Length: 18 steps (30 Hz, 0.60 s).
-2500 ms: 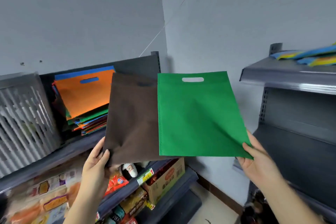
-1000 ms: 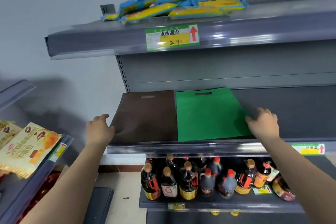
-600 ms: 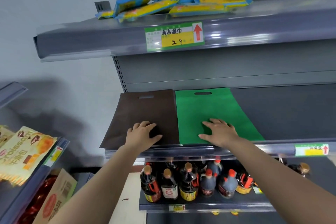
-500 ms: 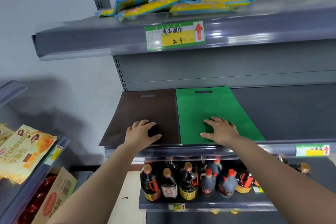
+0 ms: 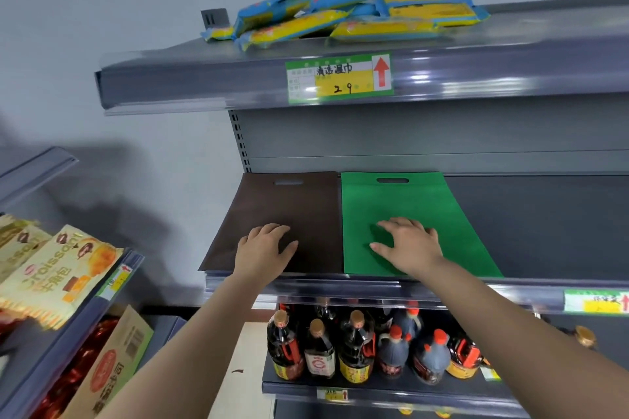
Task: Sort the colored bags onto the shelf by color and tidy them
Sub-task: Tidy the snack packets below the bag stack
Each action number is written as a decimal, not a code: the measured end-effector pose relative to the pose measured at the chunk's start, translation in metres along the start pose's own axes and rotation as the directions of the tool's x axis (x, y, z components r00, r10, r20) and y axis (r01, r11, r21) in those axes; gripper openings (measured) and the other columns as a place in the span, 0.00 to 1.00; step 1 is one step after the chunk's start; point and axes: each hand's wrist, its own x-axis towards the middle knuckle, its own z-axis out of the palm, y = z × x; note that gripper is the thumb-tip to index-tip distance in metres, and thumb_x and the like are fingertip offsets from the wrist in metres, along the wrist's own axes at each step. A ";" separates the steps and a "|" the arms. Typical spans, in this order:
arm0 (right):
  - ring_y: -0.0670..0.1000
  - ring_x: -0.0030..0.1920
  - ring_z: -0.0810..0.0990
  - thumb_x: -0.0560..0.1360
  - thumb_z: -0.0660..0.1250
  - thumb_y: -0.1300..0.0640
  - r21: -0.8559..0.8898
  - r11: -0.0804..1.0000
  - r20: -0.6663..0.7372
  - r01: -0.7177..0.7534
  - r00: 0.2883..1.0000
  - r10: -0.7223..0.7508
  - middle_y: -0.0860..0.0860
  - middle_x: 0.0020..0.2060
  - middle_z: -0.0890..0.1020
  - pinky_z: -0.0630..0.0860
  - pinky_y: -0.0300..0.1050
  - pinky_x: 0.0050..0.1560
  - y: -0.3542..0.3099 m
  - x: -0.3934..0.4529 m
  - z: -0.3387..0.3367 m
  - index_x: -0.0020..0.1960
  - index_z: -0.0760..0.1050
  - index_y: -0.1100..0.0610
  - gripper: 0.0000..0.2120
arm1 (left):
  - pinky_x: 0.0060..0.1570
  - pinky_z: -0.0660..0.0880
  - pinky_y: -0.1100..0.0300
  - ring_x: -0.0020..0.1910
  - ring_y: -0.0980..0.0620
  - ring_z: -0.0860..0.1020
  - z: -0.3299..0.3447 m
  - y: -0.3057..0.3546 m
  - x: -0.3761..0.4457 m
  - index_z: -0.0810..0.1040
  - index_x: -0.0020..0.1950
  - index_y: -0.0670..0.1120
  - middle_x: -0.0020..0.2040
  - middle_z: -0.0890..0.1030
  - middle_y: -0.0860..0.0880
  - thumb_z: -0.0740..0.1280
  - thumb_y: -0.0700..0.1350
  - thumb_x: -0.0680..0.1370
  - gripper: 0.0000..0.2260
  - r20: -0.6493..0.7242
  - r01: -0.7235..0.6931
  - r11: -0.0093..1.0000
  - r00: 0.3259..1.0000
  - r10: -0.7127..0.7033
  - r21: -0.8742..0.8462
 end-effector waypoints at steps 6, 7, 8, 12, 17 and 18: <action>0.52 0.67 0.68 0.79 0.57 0.45 -0.074 0.940 -0.188 0.334 0.921 -0.342 0.48 0.66 0.73 0.62 0.50 0.65 -0.088 0.006 -0.037 0.70 0.66 0.49 0.21 | 0.63 0.66 0.48 0.67 0.43 0.69 -0.068 -0.020 -0.023 0.70 0.70 0.47 0.68 0.73 0.46 0.59 0.52 0.80 0.20 -0.295 0.055 0.988 0.955 -0.009 0.146; 0.53 0.67 0.67 0.79 0.56 0.46 -0.104 0.909 -0.202 0.404 0.886 -0.417 0.48 0.65 0.73 0.61 0.50 0.65 -0.110 0.007 -0.043 0.70 0.67 0.50 0.20 | 0.63 0.67 0.47 0.66 0.42 0.70 -0.082 -0.028 -0.031 0.70 0.70 0.47 0.67 0.74 0.45 0.60 0.52 0.80 0.20 -0.333 0.085 0.978 0.943 -0.017 0.190; 0.53 0.66 0.67 0.80 0.55 0.46 -0.139 0.867 -0.210 0.479 0.841 -0.499 0.49 0.65 0.73 0.61 0.50 0.64 -0.134 0.007 -0.047 0.69 0.67 0.51 0.20 | 0.62 0.67 0.47 0.65 0.42 0.71 -0.096 -0.040 -0.042 0.70 0.70 0.47 0.67 0.74 0.45 0.60 0.52 0.79 0.20 -0.355 0.141 0.960 0.934 -0.048 0.242; 0.55 0.64 0.67 0.80 0.54 0.49 -0.260 0.670 -0.202 0.695 0.639 -0.742 0.51 0.63 0.72 0.62 0.50 0.60 -0.229 -0.006 -0.061 0.68 0.66 0.53 0.19 | 0.49 0.74 0.46 0.50 0.38 0.78 -0.146 -0.092 -0.089 0.79 0.57 0.44 0.51 0.81 0.43 0.72 0.49 0.70 0.18 -0.405 0.308 0.872 0.903 -0.143 0.381; 0.56 0.63 0.68 0.80 0.55 0.51 -0.295 0.475 -0.204 0.829 0.430 -0.879 0.52 0.62 0.72 0.63 0.51 0.59 -0.333 -0.034 -0.067 0.66 0.67 0.54 0.17 | 0.38 0.74 0.52 0.39 0.42 0.80 -0.196 -0.150 -0.160 0.82 0.46 0.44 0.40 0.82 0.46 0.78 0.50 0.61 0.17 -0.493 0.498 0.710 0.836 -0.241 0.498; 0.56 0.63 0.68 0.80 0.55 0.51 -0.294 0.441 -0.212 0.848 0.392 -0.895 0.52 0.62 0.72 0.63 0.51 0.59 -0.352 -0.041 -0.067 0.67 0.67 0.54 0.17 | 0.37 0.74 0.52 0.39 0.42 0.79 -0.205 -0.160 -0.174 0.82 0.46 0.44 0.40 0.81 0.46 0.77 0.50 0.62 0.16 -0.513 0.530 0.681 0.819 -0.257 0.505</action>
